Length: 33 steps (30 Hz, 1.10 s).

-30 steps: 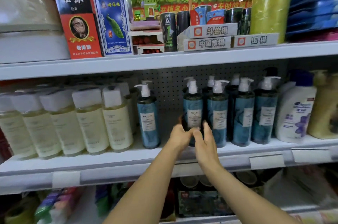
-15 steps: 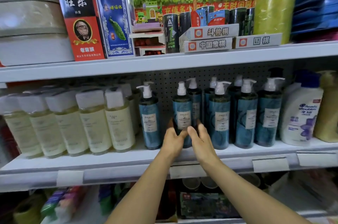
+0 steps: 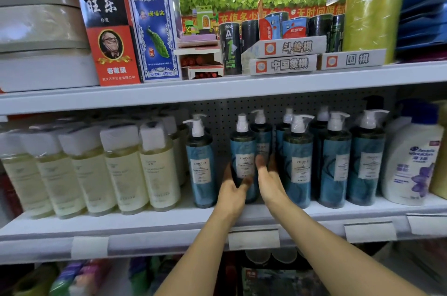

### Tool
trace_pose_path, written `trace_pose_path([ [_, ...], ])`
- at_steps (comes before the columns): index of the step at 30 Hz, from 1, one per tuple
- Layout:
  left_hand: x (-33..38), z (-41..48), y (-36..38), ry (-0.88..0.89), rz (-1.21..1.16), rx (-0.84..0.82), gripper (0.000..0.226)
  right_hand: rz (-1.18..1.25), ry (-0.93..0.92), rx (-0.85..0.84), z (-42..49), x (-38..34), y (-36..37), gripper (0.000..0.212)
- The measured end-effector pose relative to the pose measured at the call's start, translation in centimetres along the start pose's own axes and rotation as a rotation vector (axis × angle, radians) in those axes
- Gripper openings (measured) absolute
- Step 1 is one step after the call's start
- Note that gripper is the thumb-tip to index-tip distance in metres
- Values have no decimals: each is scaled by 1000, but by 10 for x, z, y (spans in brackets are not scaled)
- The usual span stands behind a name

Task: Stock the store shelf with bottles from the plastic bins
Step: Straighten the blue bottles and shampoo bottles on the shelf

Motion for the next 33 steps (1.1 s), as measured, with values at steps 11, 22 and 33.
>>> trace_pose_path([
  [11,0,1,-2,-64,-45,0,60,44,-46,102,13,7,0,71],
  [22,16,13,0,-223,-216,-40,55,272,18,143,22,11,7,75],
  [33,23,25,13,-212,-195,-78,36,331,77,191,30,16,8,62],
])
Point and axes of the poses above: each hand's wrist, its own z-axis towards the middle knuckle, its own y-axis out of the palm, x = y × z, the point moved 3 cm from there along z, towards the middle knuckle, and after that the axes turned 15 degrees about -y, right-handed, at the moved point
